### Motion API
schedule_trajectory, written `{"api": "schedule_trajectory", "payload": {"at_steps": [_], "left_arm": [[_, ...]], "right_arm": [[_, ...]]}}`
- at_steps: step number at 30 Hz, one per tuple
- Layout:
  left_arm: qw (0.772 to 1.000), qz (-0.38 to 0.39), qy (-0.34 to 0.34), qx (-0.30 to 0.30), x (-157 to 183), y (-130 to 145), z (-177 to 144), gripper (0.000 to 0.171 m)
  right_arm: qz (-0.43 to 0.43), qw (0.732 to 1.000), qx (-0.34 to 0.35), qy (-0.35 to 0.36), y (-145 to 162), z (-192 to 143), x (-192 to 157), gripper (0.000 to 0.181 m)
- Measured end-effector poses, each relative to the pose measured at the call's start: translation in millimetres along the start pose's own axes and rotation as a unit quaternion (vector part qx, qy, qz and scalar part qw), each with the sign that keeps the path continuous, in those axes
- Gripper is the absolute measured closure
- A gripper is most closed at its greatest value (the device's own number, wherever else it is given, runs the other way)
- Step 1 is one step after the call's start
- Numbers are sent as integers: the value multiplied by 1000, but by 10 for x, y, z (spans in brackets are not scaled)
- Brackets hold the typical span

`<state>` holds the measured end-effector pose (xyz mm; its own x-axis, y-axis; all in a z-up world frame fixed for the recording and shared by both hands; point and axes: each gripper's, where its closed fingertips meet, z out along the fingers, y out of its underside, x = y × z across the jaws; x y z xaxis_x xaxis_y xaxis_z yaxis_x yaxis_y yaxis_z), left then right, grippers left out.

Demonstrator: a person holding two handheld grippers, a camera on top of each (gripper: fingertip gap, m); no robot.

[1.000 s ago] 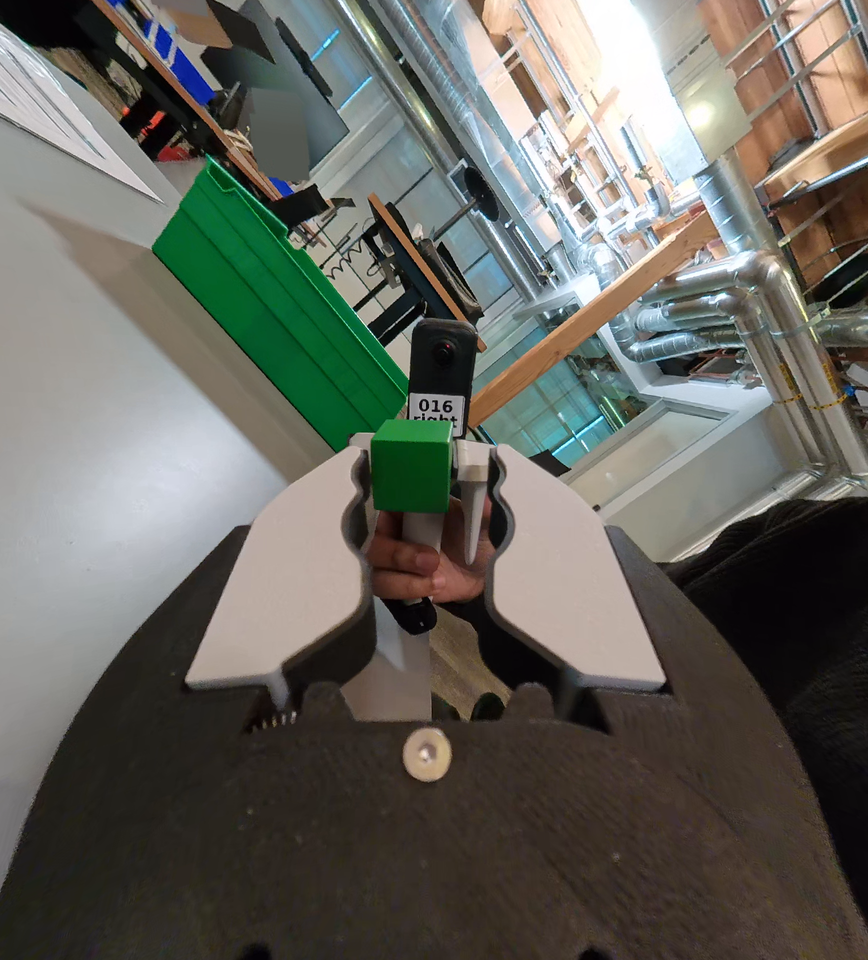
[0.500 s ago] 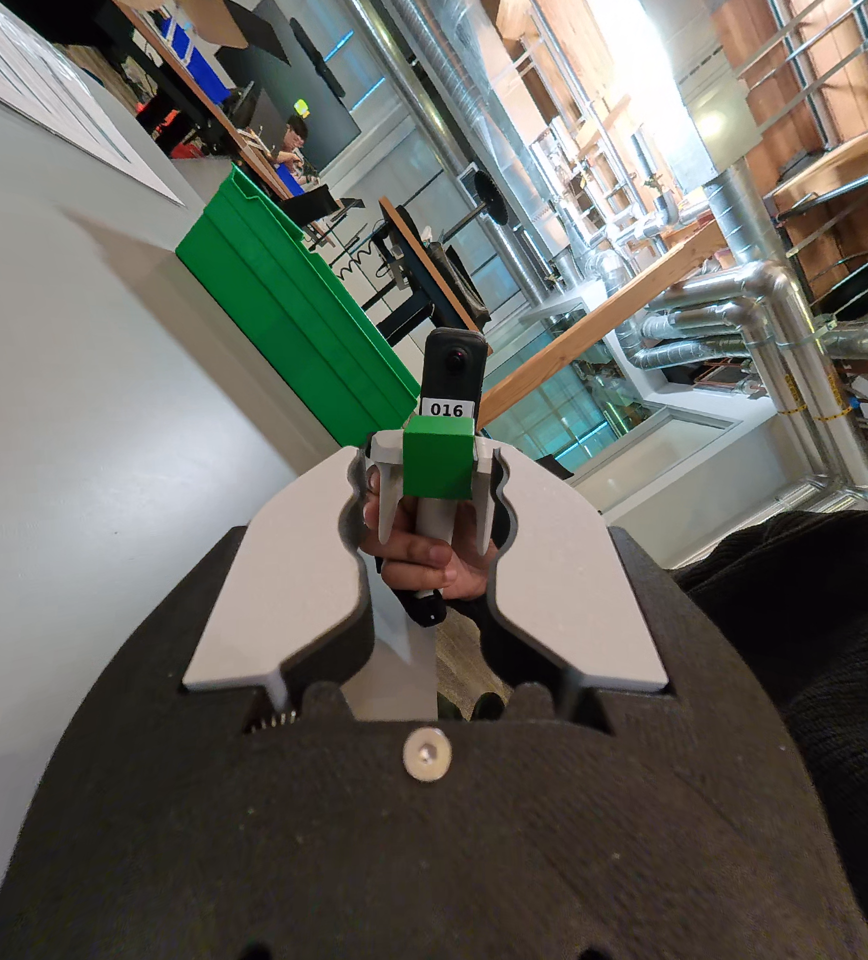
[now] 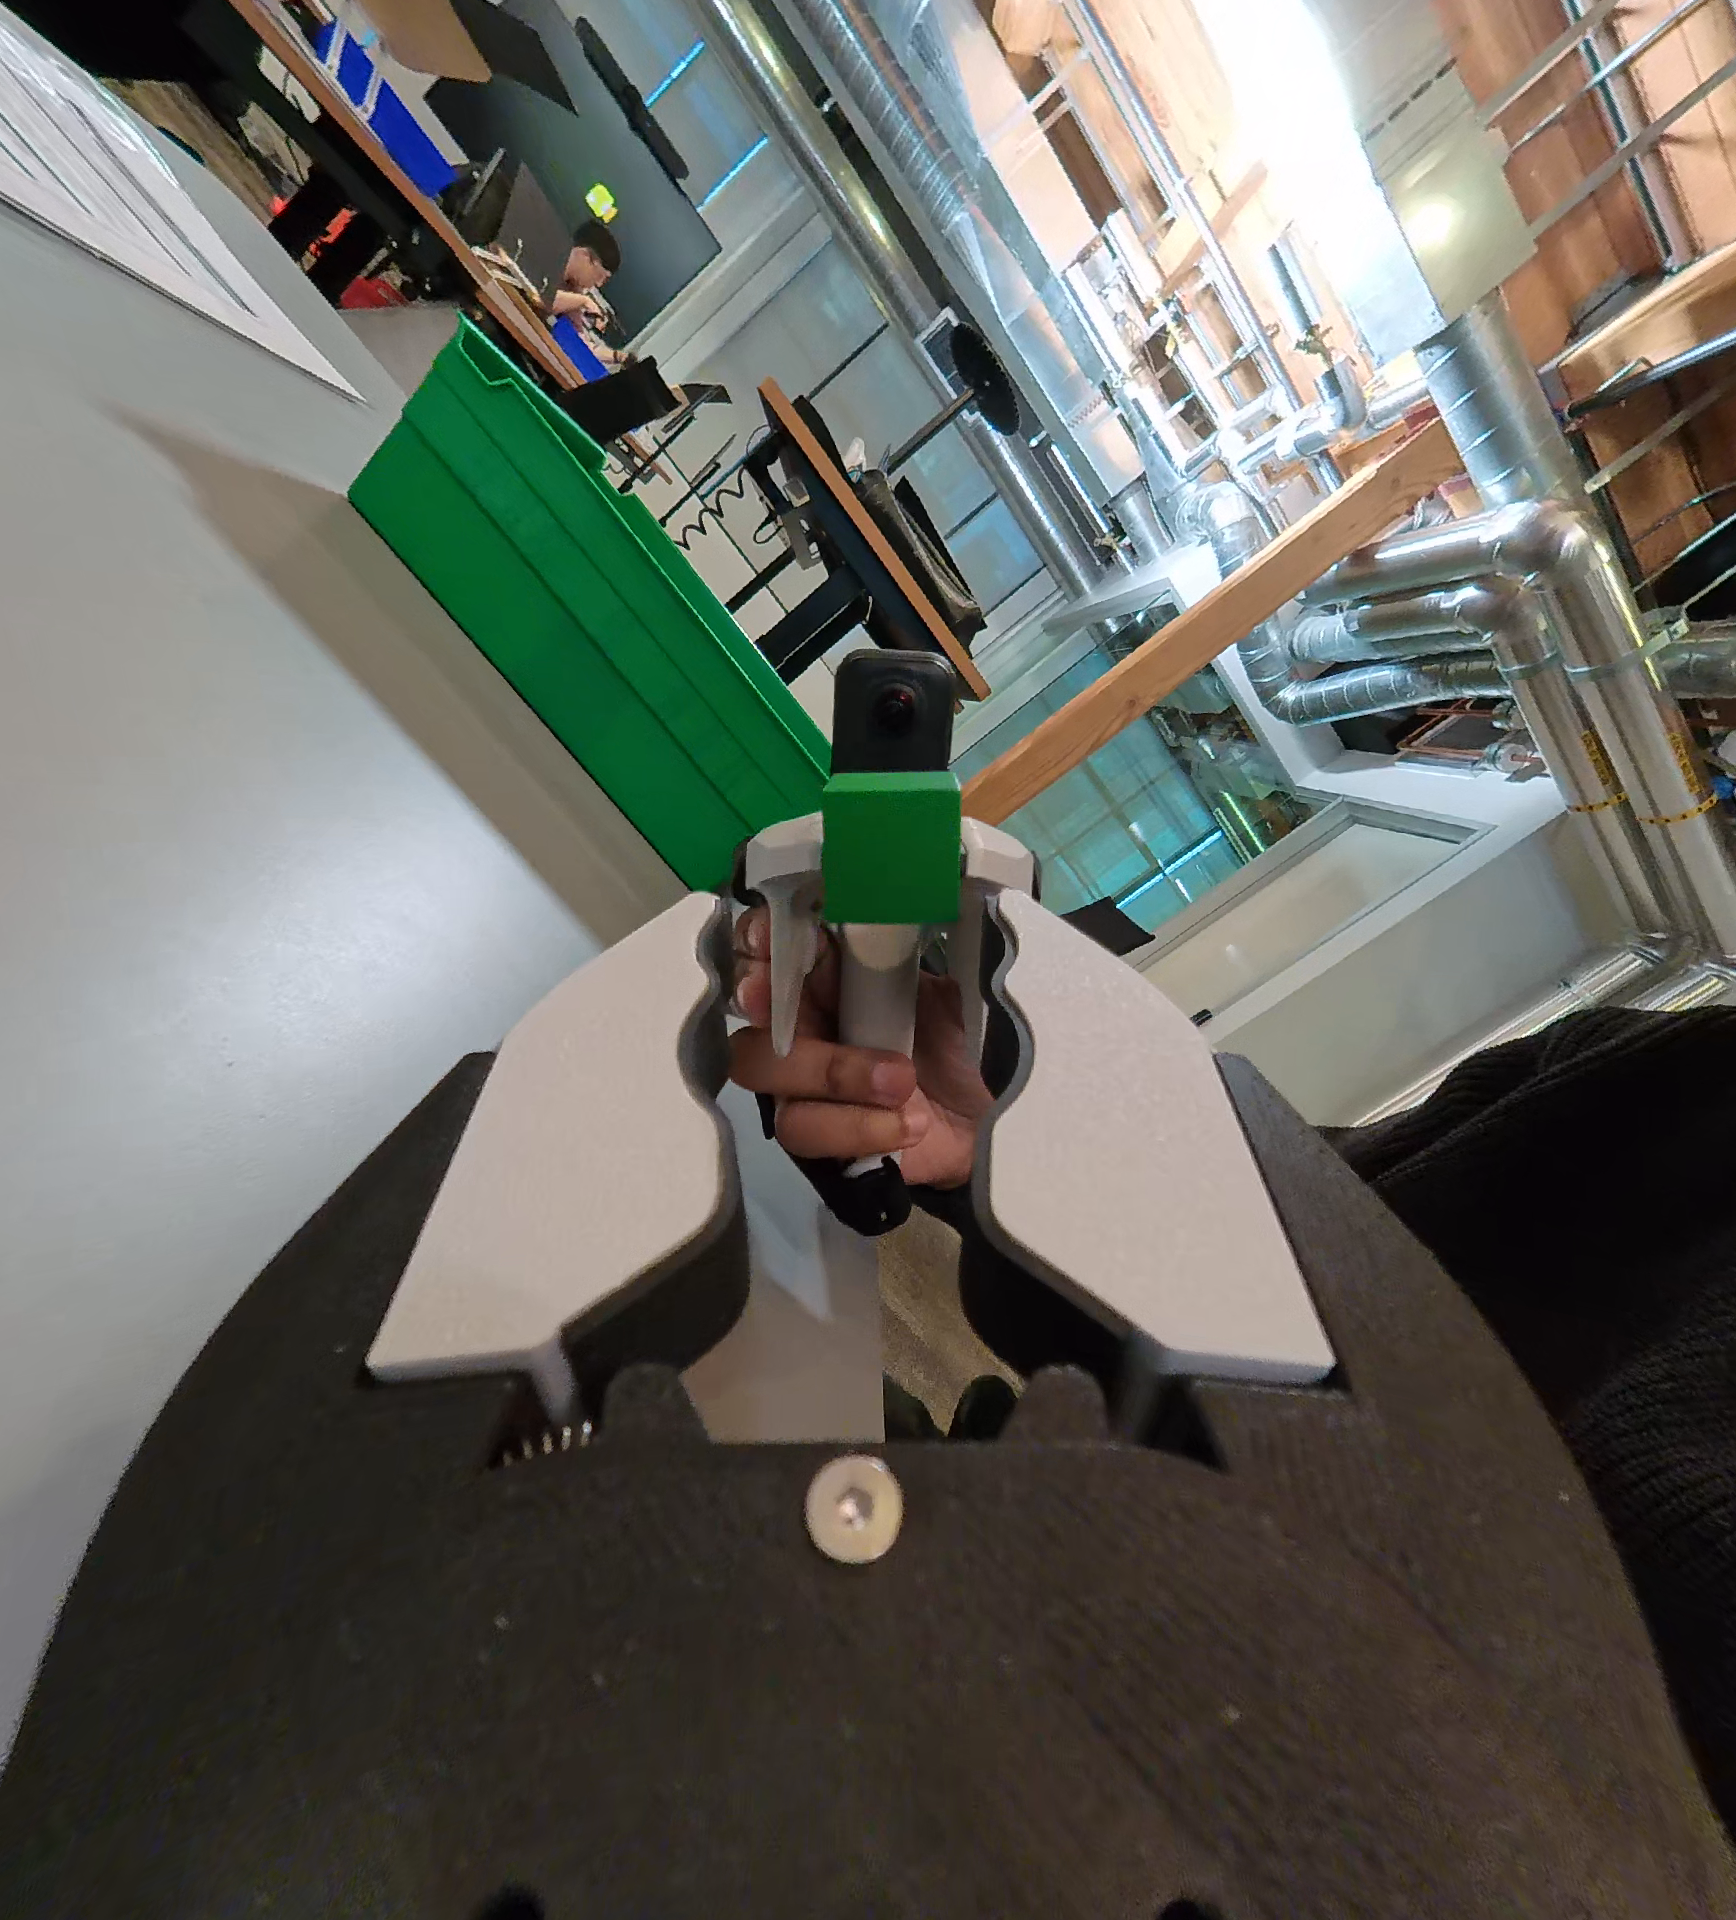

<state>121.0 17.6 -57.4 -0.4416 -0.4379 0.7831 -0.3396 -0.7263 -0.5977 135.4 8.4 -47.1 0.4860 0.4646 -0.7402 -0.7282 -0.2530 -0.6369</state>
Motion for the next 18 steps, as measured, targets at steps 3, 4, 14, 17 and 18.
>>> {"api": "schedule_trajectory", "payload": {"at_steps": [3, 4, 14, 17, 18], "left_arm": [[1000, -5, 1, 7, -1, -23, -11, 126], [1000, -7, 3, 8, 0, -31, -15, 126], [1000, 4, -7, -1, -8, 24, 12, 127], [1000, 8, -8, -14, 0, 94, 68, 127], [1000, 9, -10, -20, -8, 129, 91, 126]], "right_arm": [[-40, 999, 9, 8, -167, -86, -68, 155], [-72, 997, 13, 17, -275, -152, -107, 155], [-377, 853, -145, 331, -1834, -2189, 103, 155], [-391, 766, -302, 412, -2053, -2993, 493, 155], [-386, 737, -358, 423, -2055, -3220, 618, 155]]}}
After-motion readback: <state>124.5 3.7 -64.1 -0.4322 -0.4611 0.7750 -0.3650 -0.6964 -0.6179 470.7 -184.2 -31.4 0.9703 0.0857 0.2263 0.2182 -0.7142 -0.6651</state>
